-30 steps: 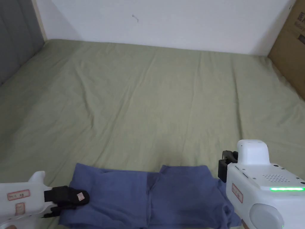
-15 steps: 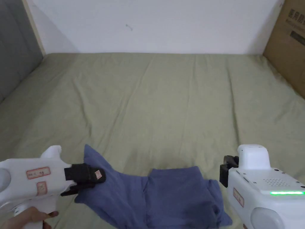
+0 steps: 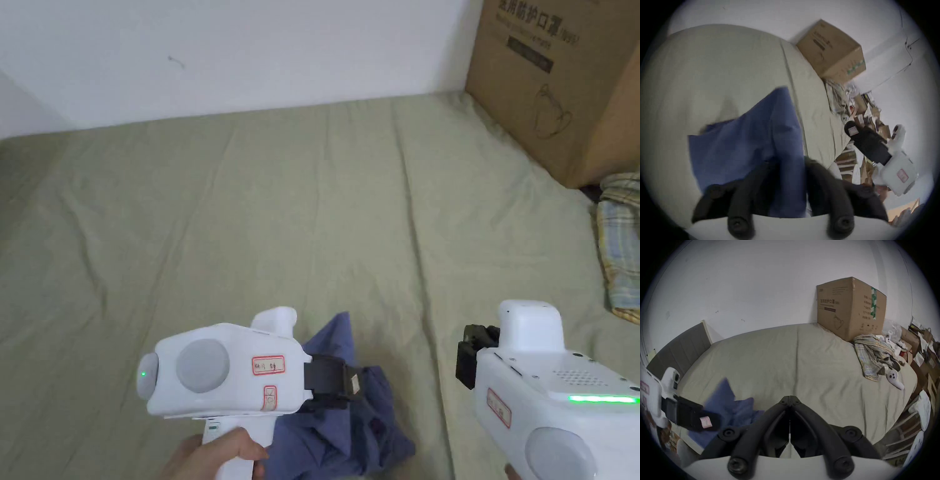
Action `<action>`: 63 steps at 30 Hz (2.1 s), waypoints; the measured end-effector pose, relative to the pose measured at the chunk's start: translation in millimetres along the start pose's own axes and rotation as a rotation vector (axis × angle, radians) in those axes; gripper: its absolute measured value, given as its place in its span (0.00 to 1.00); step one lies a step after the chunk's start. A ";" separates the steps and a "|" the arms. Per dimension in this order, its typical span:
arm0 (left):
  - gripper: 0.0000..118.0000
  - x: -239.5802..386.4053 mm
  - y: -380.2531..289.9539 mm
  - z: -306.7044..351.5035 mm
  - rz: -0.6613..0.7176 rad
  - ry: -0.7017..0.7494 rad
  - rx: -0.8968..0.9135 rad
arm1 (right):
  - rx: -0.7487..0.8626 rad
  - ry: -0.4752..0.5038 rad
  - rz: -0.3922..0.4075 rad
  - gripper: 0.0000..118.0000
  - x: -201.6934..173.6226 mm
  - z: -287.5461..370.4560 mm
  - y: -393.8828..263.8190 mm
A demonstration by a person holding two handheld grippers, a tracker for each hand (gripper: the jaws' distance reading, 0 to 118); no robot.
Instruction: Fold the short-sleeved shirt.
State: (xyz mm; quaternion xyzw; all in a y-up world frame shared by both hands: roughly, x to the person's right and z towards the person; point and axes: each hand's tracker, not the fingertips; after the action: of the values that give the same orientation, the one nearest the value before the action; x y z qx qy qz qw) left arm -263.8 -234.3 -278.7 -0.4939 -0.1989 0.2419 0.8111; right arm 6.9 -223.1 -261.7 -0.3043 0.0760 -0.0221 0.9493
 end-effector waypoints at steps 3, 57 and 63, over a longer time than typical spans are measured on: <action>0.81 -2.4 -2.1 -6.4 0.039 -0.042 -0.007 | -0.011 -0.007 -0.032 0.00 11.8 -1.4 -3.1; 0.02 -119.9 -47.9 93.6 0.274 -0.131 0.244 | -0.215 0.311 0.057 0.00 -59.8 -23.9 10.4; 0.02 -166.0 -82.0 102.8 0.402 -0.155 0.289 | -0.526 0.339 0.099 0.00 -98.7 -86.8 -30.1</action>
State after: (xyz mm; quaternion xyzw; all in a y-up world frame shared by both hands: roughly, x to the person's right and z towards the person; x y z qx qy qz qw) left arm -438.9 -292.0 -174.5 -0.3826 -0.1218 0.4612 0.7913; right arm -104.1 -288.8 -301.0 -0.5271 0.2507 -0.0060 0.8119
